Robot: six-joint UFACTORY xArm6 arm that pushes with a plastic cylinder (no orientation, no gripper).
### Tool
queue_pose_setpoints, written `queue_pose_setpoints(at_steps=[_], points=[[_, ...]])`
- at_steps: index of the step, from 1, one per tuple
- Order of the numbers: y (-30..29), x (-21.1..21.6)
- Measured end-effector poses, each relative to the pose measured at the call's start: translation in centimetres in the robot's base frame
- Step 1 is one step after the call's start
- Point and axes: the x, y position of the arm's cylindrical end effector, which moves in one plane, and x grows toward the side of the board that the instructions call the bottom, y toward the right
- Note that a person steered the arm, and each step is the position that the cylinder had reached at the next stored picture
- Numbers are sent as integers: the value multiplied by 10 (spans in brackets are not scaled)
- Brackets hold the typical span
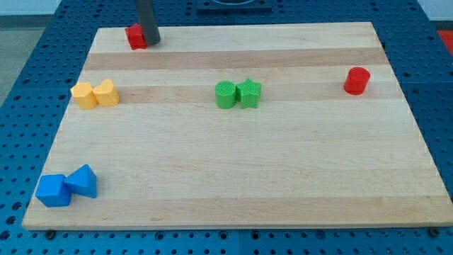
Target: Place your arm at the left of the green circle
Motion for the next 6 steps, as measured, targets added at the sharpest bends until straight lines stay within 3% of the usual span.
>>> queue_pose_setpoints(at_steps=[3,6], points=[[-27,6],[99,51]])
